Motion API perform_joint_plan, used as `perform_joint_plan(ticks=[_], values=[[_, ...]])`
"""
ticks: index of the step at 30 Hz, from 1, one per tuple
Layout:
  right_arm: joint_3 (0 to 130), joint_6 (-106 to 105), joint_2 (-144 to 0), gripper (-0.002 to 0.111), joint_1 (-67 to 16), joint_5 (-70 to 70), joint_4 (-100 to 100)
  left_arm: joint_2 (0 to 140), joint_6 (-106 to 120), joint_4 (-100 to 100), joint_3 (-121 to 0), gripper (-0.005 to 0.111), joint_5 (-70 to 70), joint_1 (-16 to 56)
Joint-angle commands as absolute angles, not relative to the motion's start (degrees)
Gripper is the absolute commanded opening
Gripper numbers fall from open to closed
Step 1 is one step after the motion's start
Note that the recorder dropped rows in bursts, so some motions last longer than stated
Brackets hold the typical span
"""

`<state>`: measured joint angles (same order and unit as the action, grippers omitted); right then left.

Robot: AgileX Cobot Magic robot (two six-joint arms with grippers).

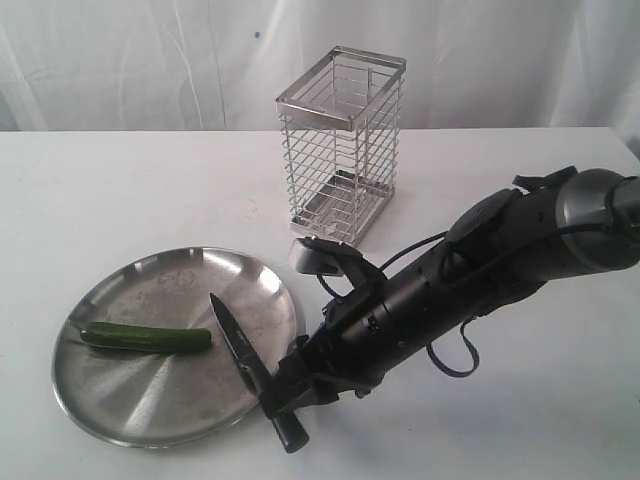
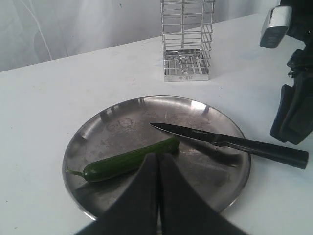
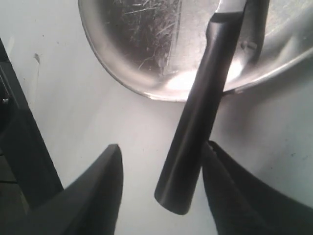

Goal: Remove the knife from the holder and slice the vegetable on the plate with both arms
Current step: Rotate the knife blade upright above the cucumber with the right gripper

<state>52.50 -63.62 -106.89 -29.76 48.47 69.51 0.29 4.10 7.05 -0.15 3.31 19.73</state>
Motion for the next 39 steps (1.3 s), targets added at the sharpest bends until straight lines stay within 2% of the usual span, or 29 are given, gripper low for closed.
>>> perform_joint_plan(ticks=[1, 29, 31, 39], values=[[52.9, -64.7, -108.4, 0.048, -29.3, 48.2, 70.0, 0.0, 3.9, 7.2, 0.0, 0.000, 3.1, 19.5], [54.2, -69.3, -114.7, 0.047, -31.0, 50.5, 76.2, 0.0, 3.9, 7.2, 0.0, 0.000, 3.1, 19.5], [54.2, -69.3, -114.7, 0.045, -31.0, 51.0, 76.5, 0.0, 3.9, 7.2, 0.0, 0.000, 3.1, 19.5], [54.2, -69.3, -114.7, 0.021, -31.0, 51.1, 77.0, 0.0, 3.9, 7.2, 0.0, 0.000, 3.1, 19.5]])
